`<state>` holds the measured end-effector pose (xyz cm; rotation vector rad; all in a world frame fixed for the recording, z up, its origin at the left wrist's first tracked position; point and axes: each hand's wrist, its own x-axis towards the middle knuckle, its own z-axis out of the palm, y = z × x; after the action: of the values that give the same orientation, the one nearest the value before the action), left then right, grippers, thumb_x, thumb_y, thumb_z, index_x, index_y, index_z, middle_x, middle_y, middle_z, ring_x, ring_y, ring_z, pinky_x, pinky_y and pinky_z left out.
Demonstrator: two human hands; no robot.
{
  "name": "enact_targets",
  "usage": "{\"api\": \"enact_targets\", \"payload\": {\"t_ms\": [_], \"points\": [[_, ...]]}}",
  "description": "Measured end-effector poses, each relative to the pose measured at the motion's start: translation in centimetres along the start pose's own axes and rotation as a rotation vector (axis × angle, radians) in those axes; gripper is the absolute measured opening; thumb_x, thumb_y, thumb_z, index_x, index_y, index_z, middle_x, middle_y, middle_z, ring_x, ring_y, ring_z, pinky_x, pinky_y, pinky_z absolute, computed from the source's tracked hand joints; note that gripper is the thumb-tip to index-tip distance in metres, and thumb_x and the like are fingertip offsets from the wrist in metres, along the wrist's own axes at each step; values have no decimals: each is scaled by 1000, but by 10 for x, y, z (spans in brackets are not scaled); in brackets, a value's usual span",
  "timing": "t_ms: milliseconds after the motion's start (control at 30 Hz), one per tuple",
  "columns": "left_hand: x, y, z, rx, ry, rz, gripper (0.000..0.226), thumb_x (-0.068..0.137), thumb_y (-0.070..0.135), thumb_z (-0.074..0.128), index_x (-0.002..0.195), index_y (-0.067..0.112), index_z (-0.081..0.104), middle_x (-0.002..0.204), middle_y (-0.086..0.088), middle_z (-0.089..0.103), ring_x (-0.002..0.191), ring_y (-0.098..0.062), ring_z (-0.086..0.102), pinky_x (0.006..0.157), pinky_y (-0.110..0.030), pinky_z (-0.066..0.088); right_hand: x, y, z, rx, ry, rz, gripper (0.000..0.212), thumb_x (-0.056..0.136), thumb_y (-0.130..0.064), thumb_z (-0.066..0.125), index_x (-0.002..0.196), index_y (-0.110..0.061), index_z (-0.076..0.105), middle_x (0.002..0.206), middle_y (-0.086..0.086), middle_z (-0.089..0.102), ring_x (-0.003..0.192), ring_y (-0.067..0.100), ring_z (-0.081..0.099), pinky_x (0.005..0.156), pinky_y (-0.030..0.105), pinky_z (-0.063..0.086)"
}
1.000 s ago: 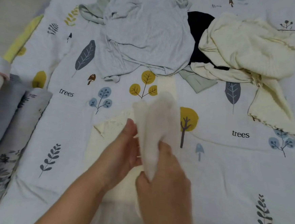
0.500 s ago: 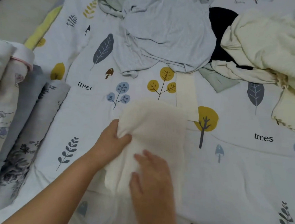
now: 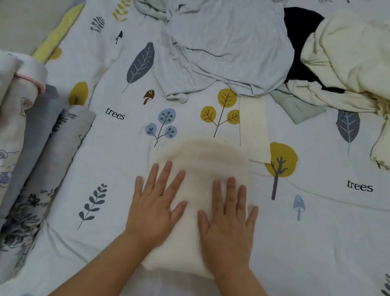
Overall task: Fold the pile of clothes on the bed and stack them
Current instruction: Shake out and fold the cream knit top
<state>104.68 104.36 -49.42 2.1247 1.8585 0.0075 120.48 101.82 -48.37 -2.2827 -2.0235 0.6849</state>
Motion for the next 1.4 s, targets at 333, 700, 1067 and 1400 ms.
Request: {"api": "enact_targets", "payload": {"t_ms": [333, 700, 1067, 1400], "points": [[-12, 9, -21, -240, 119, -198, 64, 96, 44, 35, 150, 18, 14, 158, -7, 4, 145, -23, 6, 114, -43, 11, -2, 4, -14, 120, 12, 2, 71, 97, -43, 30, 136, -31, -29, 143, -4, -40, 139, 17, -29, 115, 40, -8], [-72, 13, -16, -731, -7, -779, 24, 93, 12, 51, 116, 7, 49, 105, -14, 63, 97, -30, 57, 70, -32, 32, -41, 21, -24, 475, -107, 298, 66, 97, -38, 41, 150, -27, 3, 134, 6, 35, 115, 24, 47, 93, 33, 38], [-13, 7, -34, -688, -86, -734, 82, 76, 58, 64, 139, 16, 34, 133, -14, 40, 125, -31, 39, 106, -38, 33, -4, 29, -40, 866, -146, 414, 65, 85, -42, 61, 139, -18, 34, 127, -1, 51, 105, 15, 48, 91, 30, 39], [-19, 1, -44, -1090, -192, -544, 70, 68, 25, 81, 124, 27, 39, 115, 6, 56, 100, -10, 56, 75, -28, 45, -5, 20, -57, 957, -175, 260, 33, 82, -24, 69, 106, -26, 46, 95, -15, 57, 86, 2, 56, 74, 27, 46]]}}
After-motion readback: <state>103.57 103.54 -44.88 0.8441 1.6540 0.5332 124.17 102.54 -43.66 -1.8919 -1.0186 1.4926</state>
